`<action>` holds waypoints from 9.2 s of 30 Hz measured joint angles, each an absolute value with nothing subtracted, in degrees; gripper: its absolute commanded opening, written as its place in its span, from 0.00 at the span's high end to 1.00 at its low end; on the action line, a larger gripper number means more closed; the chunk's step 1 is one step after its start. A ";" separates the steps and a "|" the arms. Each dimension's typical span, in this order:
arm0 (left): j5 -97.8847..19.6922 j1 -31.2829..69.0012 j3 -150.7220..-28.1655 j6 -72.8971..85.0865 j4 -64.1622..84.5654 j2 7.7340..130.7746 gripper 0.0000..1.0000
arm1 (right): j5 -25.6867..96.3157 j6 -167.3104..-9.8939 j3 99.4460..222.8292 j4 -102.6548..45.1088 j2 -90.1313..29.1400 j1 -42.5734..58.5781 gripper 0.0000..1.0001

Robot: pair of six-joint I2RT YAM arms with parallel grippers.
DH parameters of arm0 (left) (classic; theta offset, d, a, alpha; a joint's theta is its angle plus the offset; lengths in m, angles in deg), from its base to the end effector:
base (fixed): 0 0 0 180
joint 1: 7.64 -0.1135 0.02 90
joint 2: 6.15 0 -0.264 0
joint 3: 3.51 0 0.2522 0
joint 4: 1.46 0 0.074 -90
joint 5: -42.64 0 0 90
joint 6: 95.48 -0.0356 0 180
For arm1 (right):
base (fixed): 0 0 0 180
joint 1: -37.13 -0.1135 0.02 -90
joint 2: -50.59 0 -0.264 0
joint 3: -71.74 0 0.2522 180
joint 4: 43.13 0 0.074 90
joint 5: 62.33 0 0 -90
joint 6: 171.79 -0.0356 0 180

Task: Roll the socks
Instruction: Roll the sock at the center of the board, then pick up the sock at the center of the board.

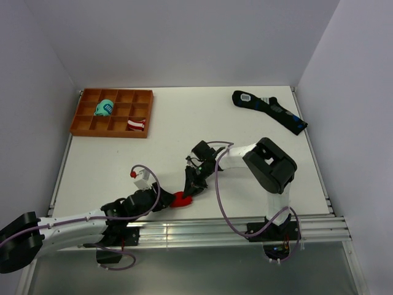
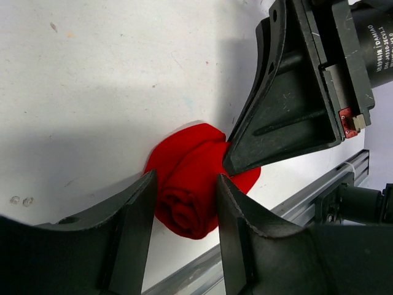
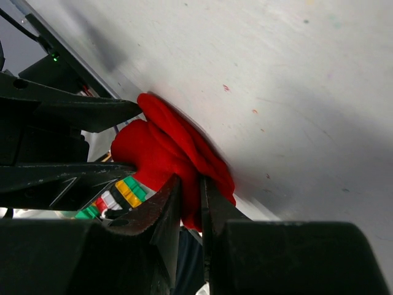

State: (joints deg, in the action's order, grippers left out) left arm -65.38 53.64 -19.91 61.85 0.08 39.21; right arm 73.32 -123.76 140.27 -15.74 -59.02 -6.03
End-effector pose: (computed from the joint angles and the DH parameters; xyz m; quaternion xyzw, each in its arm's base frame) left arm 0.0808 -0.1246 0.1245 -0.1229 0.8522 -0.3827 0.3350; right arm 0.2270 0.2477 0.1045 0.0819 -0.9047 -0.3971 0.1310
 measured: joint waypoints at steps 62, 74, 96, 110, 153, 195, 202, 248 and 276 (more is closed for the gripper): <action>-56.75 50.16 -37.87 65.01 12.56 61.72 1.00 | 59.25 -121.84 124.64 -31.41 -43.15 -6.14 0.50; -53.36 48.30 -39.38 64.38 12.80 63.89 1.00 | 51.46 -120.59 119.55 -39.46 -38.97 -6.07 0.47; -49.90 47.38 -42.95 62.68 15.62 67.28 1.00 | 47.29 -118.10 111.81 -42.38 -25.84 -5.81 0.45; -47.61 47.23 -44.91 62.65 15.81 70.03 1.00 | 49.67 -118.21 107.24 -45.12 -21.82 -6.46 0.44; -43.19 46.53 -46.44 62.54 13.56 73.57 1.00 | 48.06 -117.95 103.04 -46.95 -20.18 -11.49 0.68; -53.07 41.64 -40.85 65.12 32.82 46.82 0.50 | 40.65 -143.06 110.10 -44.72 -31.39 -15.91 1.00; -54.19 45.75 -40.98 70.74 32.99 47.67 0.49 | 39.49 -143.59 111.13 -44.70 -32.42 -16.69 1.00; -61.27 58.18 -46.46 104.42 36.58 55.30 0.28 | 37.96 -144.77 111.50 -46.97 -34.14 -17.76 1.00; -65.82 58.47 -46.55 106.65 33.10 63.93 0.30 | 38.00 -145.45 111.46 -49.77 -35.78 -18.03 1.00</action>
